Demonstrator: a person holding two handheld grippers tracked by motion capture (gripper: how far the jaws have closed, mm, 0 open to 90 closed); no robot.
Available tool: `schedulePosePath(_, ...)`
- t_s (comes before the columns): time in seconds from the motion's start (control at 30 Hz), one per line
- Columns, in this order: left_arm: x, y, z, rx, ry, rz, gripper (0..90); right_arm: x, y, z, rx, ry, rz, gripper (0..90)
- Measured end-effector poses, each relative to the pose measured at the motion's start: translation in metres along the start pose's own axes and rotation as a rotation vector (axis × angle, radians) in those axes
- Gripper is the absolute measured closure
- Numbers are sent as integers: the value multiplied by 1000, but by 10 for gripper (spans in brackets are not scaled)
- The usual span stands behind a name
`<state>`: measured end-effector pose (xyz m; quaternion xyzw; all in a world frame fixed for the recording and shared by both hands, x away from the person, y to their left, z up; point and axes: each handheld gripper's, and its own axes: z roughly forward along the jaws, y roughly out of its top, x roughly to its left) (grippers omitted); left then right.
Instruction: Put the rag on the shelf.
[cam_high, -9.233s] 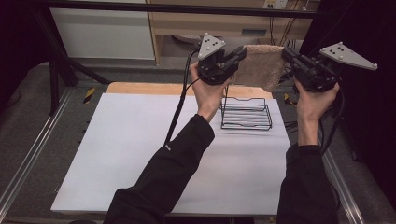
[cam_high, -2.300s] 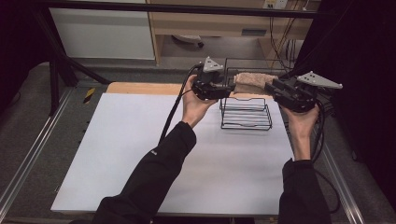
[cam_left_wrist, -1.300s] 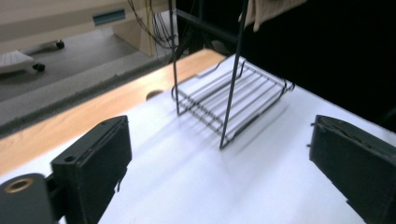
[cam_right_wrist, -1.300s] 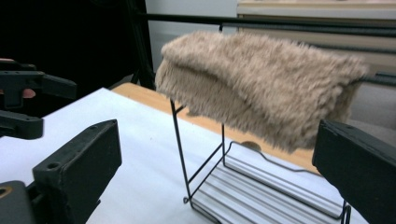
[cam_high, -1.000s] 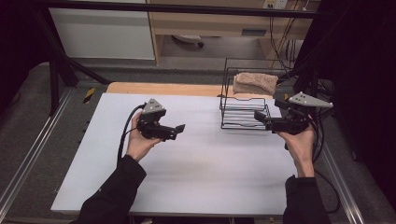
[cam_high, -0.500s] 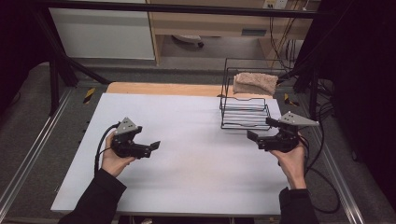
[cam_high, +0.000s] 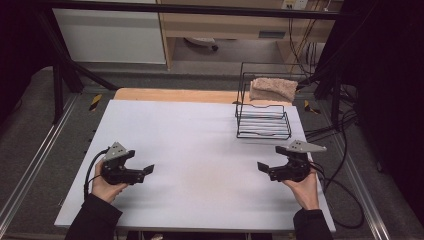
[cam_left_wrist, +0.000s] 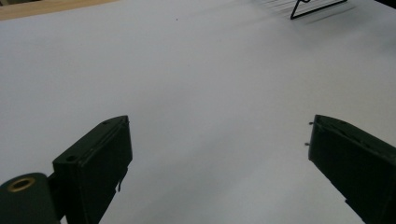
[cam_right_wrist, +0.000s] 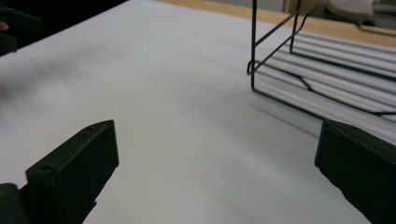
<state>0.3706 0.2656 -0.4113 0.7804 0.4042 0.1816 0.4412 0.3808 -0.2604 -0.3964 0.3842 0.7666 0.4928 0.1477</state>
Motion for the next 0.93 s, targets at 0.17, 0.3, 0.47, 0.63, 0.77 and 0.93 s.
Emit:
schedulePosePath(0.17, 5, -15, -3, 8, -6, -31, 62, -1, -17, 4, 36, 25, 2, 2)
schedulePosePath(0.3, 7, -22, -5, 14, -15, -37, 62, -2, -30, 4, 48, 28, 14, 4)
schedulePosePath(0.47, 8, -29, -4, 26, -22, -39, 64, -3, -46, 2, 70, 35, 36, 4)
schedulePosePath(0.63, 7, -32, -3, 41, -16, -24, 64, -4, -51, 2, 72, 33, 36, 4)
schedulePosePath(0.77, 8, -33, -4, 44, -7, -25, 64, -4, -52, 2, 77, 33, 34, 3)
schedulePosePath(0.93, 7, -33, -3, 45, -16, -29, 64, -4, -52, 3, 76, 37, 32, 3)
